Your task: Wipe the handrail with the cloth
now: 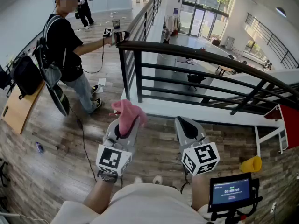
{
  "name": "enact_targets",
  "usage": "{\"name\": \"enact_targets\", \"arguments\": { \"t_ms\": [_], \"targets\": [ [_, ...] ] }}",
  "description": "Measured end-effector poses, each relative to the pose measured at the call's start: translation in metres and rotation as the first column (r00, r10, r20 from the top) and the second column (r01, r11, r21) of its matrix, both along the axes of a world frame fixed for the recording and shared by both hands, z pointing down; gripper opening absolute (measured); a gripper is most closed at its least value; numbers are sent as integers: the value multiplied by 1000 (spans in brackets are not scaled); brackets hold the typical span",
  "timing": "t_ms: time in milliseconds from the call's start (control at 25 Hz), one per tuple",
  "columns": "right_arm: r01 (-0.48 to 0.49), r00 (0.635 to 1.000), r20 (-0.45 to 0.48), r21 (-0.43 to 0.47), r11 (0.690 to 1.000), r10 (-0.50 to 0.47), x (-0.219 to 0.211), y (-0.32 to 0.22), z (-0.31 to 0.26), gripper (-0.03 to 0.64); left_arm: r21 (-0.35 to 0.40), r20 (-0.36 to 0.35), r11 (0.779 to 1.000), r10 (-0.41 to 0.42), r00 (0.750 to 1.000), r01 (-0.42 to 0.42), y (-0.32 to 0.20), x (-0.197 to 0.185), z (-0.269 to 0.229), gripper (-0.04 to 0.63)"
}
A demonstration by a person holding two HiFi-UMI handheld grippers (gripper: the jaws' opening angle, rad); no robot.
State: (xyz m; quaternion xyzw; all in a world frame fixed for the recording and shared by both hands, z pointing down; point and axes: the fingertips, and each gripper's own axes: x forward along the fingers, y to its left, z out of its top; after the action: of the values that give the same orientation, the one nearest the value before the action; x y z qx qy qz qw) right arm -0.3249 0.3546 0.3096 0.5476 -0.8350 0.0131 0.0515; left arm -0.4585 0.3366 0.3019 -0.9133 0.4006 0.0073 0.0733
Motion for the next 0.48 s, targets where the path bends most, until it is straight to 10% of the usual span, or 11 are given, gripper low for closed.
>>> {"name": "enact_targets", "arguments": {
  "t_ms": [480],
  "targets": [
    [-1,998,59,54,999,-2,2,-2,-12,3,8,9,1000,7,1000,-7,-6,7,3,40]
  ]
}}
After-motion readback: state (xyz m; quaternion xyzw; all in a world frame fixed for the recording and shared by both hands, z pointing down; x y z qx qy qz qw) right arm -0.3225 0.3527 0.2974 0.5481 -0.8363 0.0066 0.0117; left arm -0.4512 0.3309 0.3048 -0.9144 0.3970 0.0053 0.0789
